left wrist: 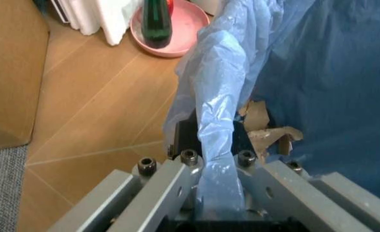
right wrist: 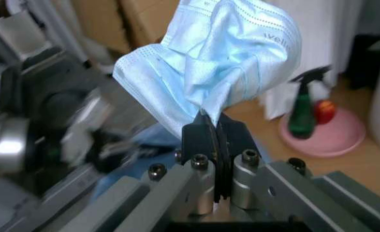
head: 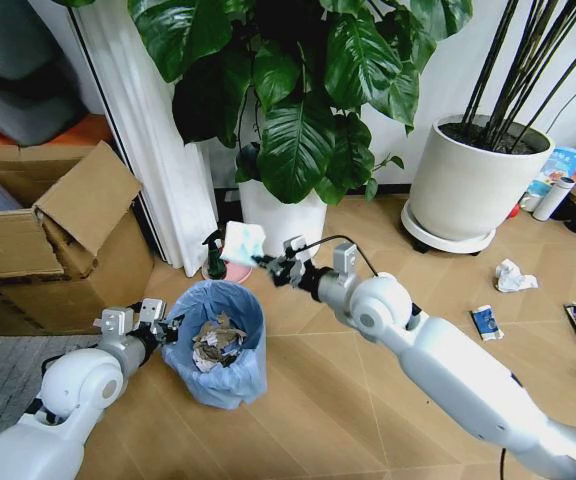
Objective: Pick up the trash bin and place the garbage on the floor into it.
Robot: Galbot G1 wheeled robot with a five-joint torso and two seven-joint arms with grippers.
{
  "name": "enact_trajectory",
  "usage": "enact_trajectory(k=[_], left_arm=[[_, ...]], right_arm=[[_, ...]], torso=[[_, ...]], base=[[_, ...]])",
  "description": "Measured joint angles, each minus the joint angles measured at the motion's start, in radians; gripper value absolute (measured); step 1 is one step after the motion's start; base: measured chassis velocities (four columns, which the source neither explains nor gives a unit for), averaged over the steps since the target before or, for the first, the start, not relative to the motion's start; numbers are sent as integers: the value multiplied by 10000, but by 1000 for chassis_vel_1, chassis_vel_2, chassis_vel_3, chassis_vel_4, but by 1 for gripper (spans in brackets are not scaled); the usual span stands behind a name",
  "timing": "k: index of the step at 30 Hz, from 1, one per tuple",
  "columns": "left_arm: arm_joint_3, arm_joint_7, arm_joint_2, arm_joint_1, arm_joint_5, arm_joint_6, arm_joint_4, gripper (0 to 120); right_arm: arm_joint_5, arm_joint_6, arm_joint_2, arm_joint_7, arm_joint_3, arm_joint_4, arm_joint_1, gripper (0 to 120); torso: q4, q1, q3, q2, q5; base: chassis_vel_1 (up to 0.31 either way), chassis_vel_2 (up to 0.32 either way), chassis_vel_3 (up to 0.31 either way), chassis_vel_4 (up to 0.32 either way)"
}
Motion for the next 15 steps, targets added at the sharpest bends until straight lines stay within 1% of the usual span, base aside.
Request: enact_trajectory(k=[5,6,10,11,15], left_arm=[[95,-116,-142,-72,-32,4,10,0],[112,-159,-166,-84,-60,6,10,0],[102,-233,-178,-96,-107,9,-6,0],[102,-233,-178,-96,-107,9,-6,0],[57,-255,-176,-107,-120,11,-27,0]], right_arm=[[103,-165,-110,192,-494,263,12,0],[74,-269,-87,245,-581,327,16,2],[89,-529,9,293,-786,430,86,19],[89,-529,9,293,-786,430,86,19],[52,-922,155,325,-880,340,194,38]], torso=[[0,0,0,-1,0],[0,0,1,0,0],[2,0,1,-1,-1],[2,0,1,-1,-1],[2,0,1,0,-1]], base=[[0,0,0,0],[0,0,0,0],[0,0,0,0],[0,0,0,0],[0,0,0,0]])
